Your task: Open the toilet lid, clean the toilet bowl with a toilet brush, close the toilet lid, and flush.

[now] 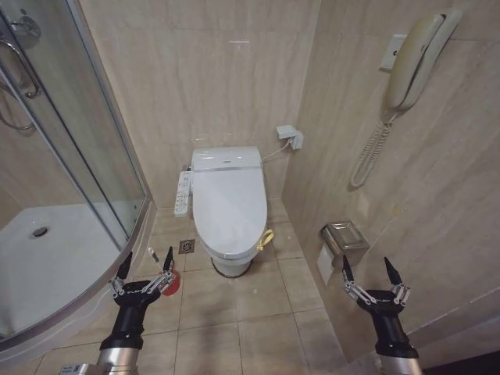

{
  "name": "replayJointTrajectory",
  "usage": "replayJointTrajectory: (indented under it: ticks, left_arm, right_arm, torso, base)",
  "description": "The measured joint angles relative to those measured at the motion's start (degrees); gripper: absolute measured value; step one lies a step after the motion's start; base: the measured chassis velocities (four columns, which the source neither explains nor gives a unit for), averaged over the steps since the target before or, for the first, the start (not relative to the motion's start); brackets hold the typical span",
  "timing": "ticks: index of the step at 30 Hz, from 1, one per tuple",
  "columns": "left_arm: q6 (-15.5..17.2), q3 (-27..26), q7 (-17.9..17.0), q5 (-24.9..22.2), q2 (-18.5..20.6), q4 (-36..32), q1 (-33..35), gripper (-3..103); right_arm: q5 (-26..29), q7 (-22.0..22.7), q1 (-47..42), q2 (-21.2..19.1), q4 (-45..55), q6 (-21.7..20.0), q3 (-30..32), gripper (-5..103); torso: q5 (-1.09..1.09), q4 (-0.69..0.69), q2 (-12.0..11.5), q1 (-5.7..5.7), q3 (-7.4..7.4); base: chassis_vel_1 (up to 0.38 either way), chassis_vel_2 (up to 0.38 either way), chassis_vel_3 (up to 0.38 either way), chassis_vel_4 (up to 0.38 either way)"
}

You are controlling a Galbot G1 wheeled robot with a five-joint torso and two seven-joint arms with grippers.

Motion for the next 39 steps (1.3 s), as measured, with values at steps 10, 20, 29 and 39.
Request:
replayJointTrajectory:
  ticks: [10, 20, 29, 39]
  left_arm:
    - [0.03, -0.04, 0.07, 0.15, -0.27, -0.07, 0.27, 100]
    - [-0.27, 0.07, 0.11, 0.22, -0.63, -0.22, 0.48, 100]
    - [-0.86, -0.05, 0.13, 1.05, -1.09, -0.90, 1.18, 100]
    - [-1.44, -0.17, 0.44, 1.65, -1.09, -1.47, 1.80, 100]
  right_arm:
    - [0.12, -0.04, 0.33, -0.01, -0.33, 0.83, 0.05, 100]
    - [0.09, -0.07, 0.50, -0.11, -1.00, 1.25, 0.06, 100]
    - [0.84, 0.05, 0.55, -0.60, -0.39, 1.43, 0.23, 100]
    - [2.06, -1.77, 0.29, -0.66, -0.27, 2.09, 0.27, 100]
  torso:
    - [-0.09, 0.00, 0.00, 0.01, -0.01]
    - [-0.01, -0.01, 0.00, 0.00, 0.00]
    - [-0.02, 0.00, 0.00, 0.00, 0.00]
    - [-0.01, 0.00, 0.00, -0.01, 0.00]
  base:
    - [0.162, 0.157, -0.153, -0.147]
    - [0.006, 0.013, 0.004, -0.002]
    - [-0.010, -0.013, 0.007, 0.005]
    - [0.000, 0.000, 0.000, 0.000]
